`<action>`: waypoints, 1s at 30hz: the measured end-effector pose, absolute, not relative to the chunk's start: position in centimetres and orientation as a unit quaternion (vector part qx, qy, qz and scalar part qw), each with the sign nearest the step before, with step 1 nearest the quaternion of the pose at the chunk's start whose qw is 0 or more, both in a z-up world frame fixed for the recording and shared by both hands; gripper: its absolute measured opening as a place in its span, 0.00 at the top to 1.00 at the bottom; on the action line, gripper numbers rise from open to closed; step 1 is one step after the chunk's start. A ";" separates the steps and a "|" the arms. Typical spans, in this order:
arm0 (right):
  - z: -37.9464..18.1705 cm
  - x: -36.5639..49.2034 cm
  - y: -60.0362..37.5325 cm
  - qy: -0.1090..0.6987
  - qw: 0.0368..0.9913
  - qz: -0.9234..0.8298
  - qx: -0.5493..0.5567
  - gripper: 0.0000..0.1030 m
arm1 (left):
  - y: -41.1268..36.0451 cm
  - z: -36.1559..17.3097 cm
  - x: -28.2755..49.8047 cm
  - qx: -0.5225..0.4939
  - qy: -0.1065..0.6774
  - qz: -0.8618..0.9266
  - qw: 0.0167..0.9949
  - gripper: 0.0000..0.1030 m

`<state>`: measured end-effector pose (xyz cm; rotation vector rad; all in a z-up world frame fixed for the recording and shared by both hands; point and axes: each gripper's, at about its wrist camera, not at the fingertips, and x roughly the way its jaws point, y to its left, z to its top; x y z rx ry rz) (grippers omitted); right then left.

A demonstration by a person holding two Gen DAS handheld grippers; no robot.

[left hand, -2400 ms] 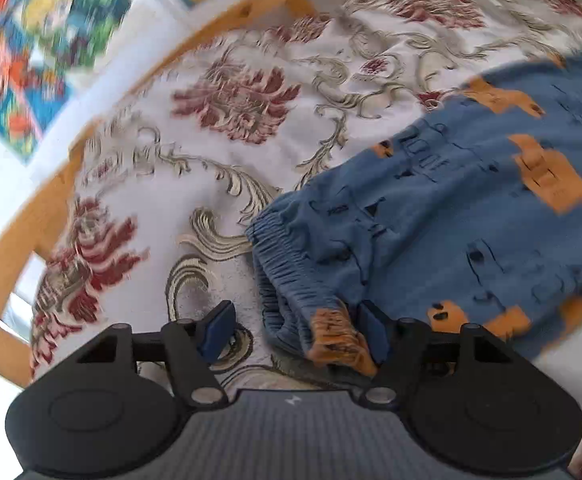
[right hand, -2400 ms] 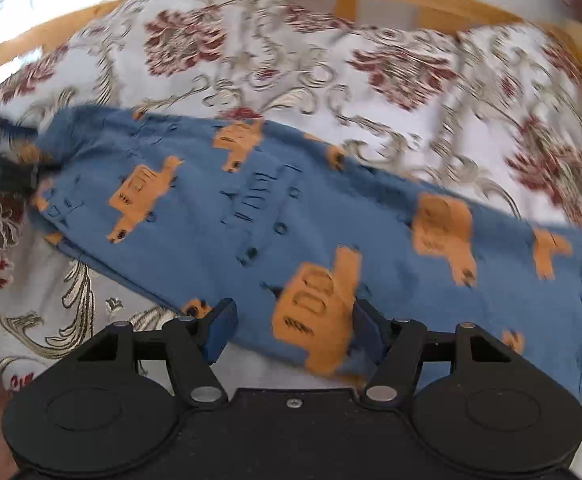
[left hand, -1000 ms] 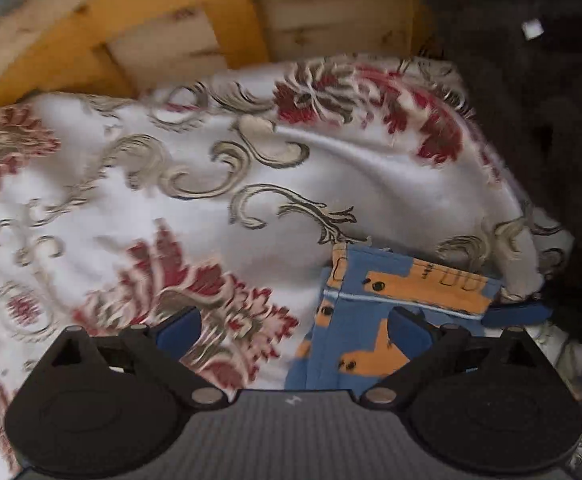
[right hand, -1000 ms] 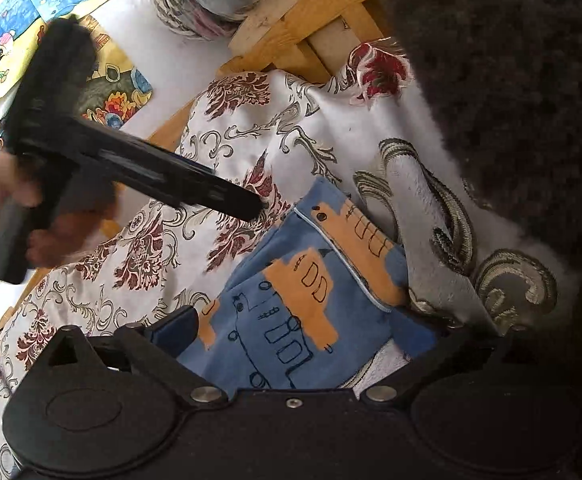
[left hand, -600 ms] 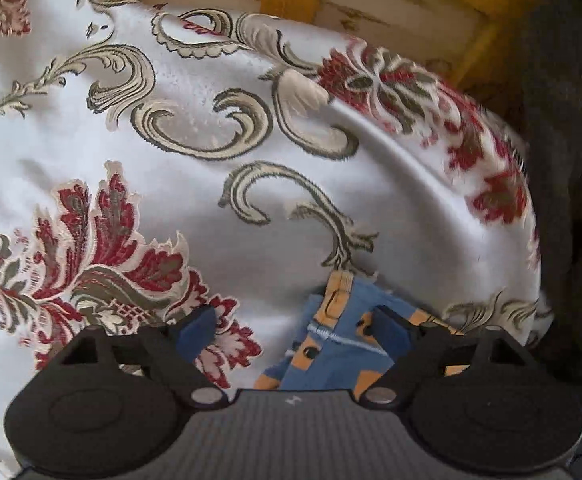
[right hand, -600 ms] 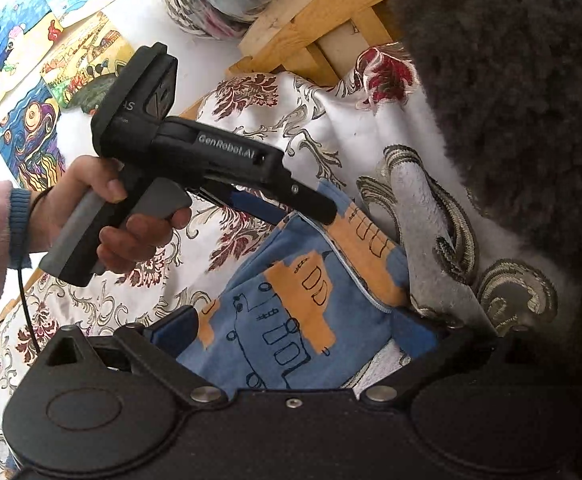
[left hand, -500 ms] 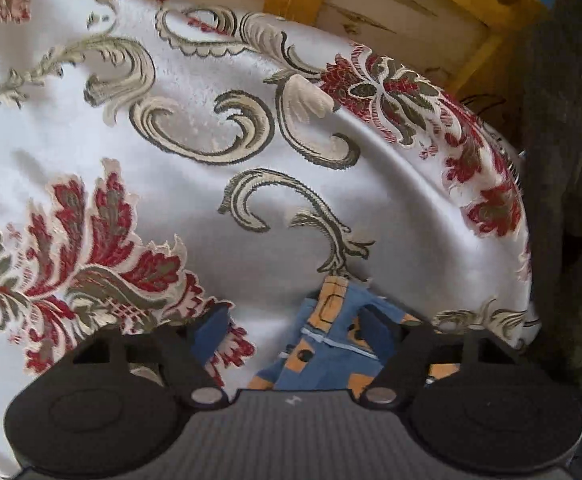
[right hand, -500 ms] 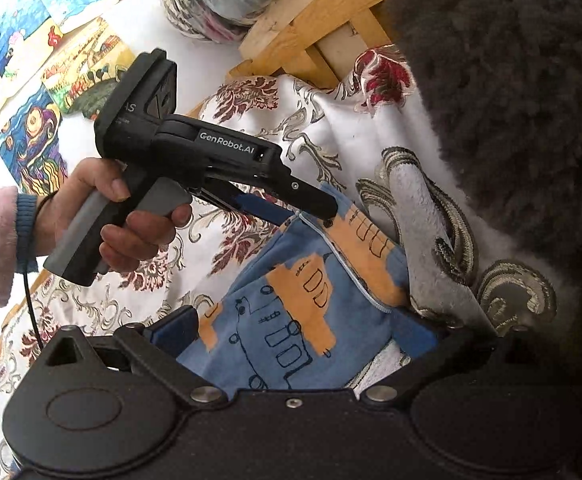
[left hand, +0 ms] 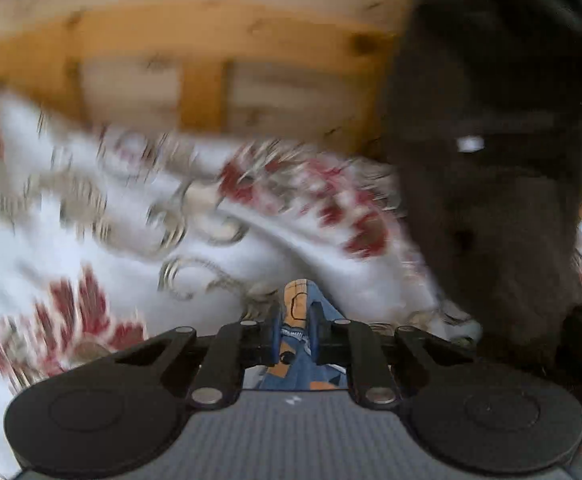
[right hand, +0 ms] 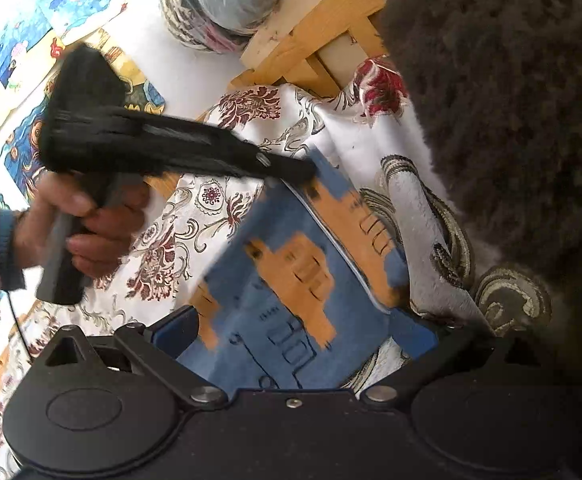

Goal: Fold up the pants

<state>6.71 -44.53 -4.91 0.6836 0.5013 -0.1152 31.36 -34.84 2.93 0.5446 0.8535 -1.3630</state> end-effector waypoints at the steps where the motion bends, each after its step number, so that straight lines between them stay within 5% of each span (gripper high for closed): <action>1: -4.9 6.7 -44.4 0.244 0.911 -0.057 0.327 0.01 | -34.6 3.2 31.0 0.255 0.366 -0.606 0.659 0.85; 5: -4.9 6.7 -44.3 0.246 0.913 -0.059 0.321 0.01 | -35.9 1.3 31.9 0.270 0.380 -0.567 0.679 0.82; 8: -4.9 6.7 -44.4 0.246 0.912 -0.059 0.321 0.01 | -37.3 -0.2 32.8 0.293 0.393 -0.533 0.689 0.71; 10: -4.8 6.7 -44.4 0.246 0.912 -0.061 0.322 0.01 | -37.6 -0.3 33.3 0.302 0.391 -0.522 0.695 0.37; 11: -4.8 6.7 -44.5 0.246 0.912 -0.062 0.323 0.01 | -37.6 -0.1 33.4 0.300 0.385 -0.520 0.701 0.34; 26: -4.9 7.8 -46.6 0.234 0.824 -0.223 0.466 0.21 | -35.1 -0.8 34.3 0.308 0.424 -0.487 0.699 0.30; 29: -5.2 7.8 -46.2 0.236 0.828 -0.235 0.451 0.33 | -35.0 -1.4 34.6 0.307 0.427 -0.491 0.695 0.30; 30: -5.4 7.8 -46.0 0.239 0.829 -0.237 0.448 0.45 | -35.0 -1.6 34.7 0.306 0.429 -0.491 0.694 0.30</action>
